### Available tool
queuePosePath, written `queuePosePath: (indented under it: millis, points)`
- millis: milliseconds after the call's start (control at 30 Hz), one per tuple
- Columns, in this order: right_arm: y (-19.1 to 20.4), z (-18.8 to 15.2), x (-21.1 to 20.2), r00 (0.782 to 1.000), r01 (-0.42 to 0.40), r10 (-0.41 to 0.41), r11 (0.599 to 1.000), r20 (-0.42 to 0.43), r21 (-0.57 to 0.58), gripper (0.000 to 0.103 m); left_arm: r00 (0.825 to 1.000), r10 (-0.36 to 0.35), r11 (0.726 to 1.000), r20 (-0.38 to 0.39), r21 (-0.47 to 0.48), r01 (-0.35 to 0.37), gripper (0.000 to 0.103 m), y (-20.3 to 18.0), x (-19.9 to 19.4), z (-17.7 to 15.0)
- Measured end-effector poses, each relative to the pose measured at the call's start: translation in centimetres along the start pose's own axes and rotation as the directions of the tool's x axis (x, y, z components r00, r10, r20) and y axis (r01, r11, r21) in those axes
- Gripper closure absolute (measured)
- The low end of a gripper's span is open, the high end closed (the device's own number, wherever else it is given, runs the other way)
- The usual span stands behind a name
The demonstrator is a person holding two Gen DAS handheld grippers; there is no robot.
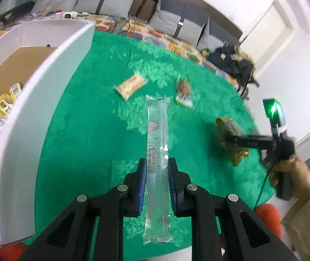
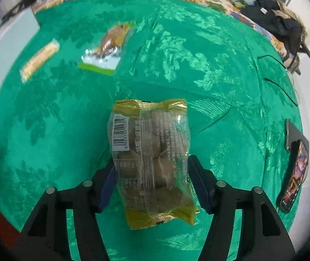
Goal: Organize snacks
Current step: 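Carry both items over the white box and open both grippers to drop them, then withdraw both grippers from the box back to the bedspread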
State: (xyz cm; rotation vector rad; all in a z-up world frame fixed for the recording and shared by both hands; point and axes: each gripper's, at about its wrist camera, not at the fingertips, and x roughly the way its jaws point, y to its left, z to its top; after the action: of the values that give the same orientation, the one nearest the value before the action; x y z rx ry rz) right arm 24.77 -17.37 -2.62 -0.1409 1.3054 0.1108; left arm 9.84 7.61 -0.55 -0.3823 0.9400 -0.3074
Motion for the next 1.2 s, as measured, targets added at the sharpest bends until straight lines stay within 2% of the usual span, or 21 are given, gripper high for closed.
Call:
queuePosePath:
  millis: [33, 100, 167, 233, 333, 367, 500, 567, 667, 700, 733, 767, 800, 833, 900, 933, 1067, 1167, 1200]
  points:
    - [0.1, 0.2, -0.8, 1.000, -0.019, 0.019, 1.000, 0.019, 0.008, 0.040, 1.000, -0.013, 1.000, 0.014, -0.013, 0.013, 0.085, 0.3, -0.8, 0.4]
    - [0.8, 1.0, -3.0, 0.991, -0.110, 0.107, 0.994, 0.078, 0.029, 0.040, 0.998, -0.037, 0.998, 0.058, -0.038, 0.040, 0.085, 1.0, -3.0, 1.4]
    - [2.2, 1.9, -5.8, 0.970, -0.208, 0.201, 0.978, 0.136, 0.032, 0.040, 0.993, -0.035, 0.998, 0.109, -0.055, 0.041, 0.085, 2.2, -5.5, 2.6]
    - [4.9, 2.9, -8.7, 0.934, -0.309, 0.303, 0.951, 0.190, 0.002, 0.040, 0.989, -0.016, 0.997, 0.147, -0.072, 0.027, 0.085, 3.7, -7.6, 3.6]
    - [10.5, 4.4, -12.8, 0.861, -0.448, 0.453, 0.891, 0.231, -0.079, 0.040, 0.977, 0.052, 0.993, 0.206, -0.111, -0.029, 0.085, 7.3, -11.1, 4.8]
    - [13.3, 5.0, -14.3, 0.823, -0.504, 0.517, 0.855, 0.233, -0.118, 0.040, 0.970, 0.098, 0.989, 0.222, -0.127, -0.071, 0.085, 9.1, -12.4, 5.2]
    - [22.5, 6.2, -16.6, 0.714, -0.645, 0.676, 0.736, 0.183, -0.206, 0.040, 0.948, 0.230, 0.959, 0.219, -0.215, -0.183, 0.085, 15.8, -14.7, 5.7]
    - [27.5, 6.6, -16.7, 0.670, -0.694, 0.729, 0.682, 0.140, -0.232, 0.040, 0.935, 0.293, 0.938, 0.202, -0.251, -0.239, 0.085, 18.7, -15.6, 5.4]
    - [33.1, 6.5, -15.9, 0.655, -0.708, 0.749, 0.655, 0.102, -0.262, 0.039, 0.906, 0.388, 0.902, 0.169, -0.269, -0.337, 0.084, 21.9, -16.1, 4.7]
    - [35.4, 6.0, -15.2, 0.652, -0.715, 0.754, 0.646, 0.079, -0.269, 0.036, 0.886, 0.439, 0.880, 0.149, -0.272, -0.390, 0.082, 23.0, -16.1, 4.4]
    - [36.6, 5.8, -14.6, 0.655, -0.715, 0.753, 0.645, 0.064, -0.270, 0.036, 0.867, 0.480, 0.859, 0.133, -0.273, -0.434, 0.071, 23.4, -15.8, 4.0]
    - [38.2, 5.5, -13.4, 0.667, -0.711, 0.744, 0.650, 0.035, -0.267, 0.034, 0.855, 0.504, 0.845, 0.124, -0.273, -0.459, 0.061, 23.7, -15.8, 3.4]
    - [38.9, 5.2, -12.5, 0.676, -0.709, 0.737, 0.657, 0.021, -0.258, 0.031, 0.835, 0.538, 0.825, 0.116, -0.277, -0.493, 0.035, 24.2, -15.8, 2.8]
    - [39.2, 4.8, -11.4, 0.683, -0.707, 0.730, 0.665, 0.011, -0.242, 0.031, 0.827, 0.550, 0.817, 0.120, -0.280, -0.503, 0.017, 24.4, -15.9, 2.4]
    - [38.0, 4.3, -10.1, 0.696, -0.695, 0.717, 0.682, 0.024, -0.229, 0.031, 0.807, 0.568, 0.808, 0.160, -0.295, -0.510, 0.012, 24.4, -16.6, 1.0]
    - [37.2, 4.2, -9.9, 0.708, -0.678, 0.705, 0.696, 0.045, -0.235, 0.031, 0.807, 0.565, 0.810, 0.170, -0.298, -0.505, 0.011, 24.2, -16.8, 0.7]
    - [31.7, 2.9, -8.9, 0.774, -0.557, 0.609, 0.785, 0.172, -0.272, 0.030, 0.839, 0.509, 0.844, 0.193, -0.305, -0.442, 0.011, 23.1, -16.8, 0.1]
    - [25.7, 1.1, -6.4, 0.856, -0.381, 0.452, 0.880, 0.251, -0.285, 0.026, 0.861, 0.458, 0.877, 0.220, -0.268, -0.399, 0.010, 20.1, -16.4, 0.2]
    - [23.3, 0.3, -5.1, 0.887, -0.302, 0.375, 0.912, 0.270, -0.276, 0.026, 0.869, 0.440, 0.889, 0.226, -0.244, -0.387, 0.010, 18.8, -16.0, 0.6]
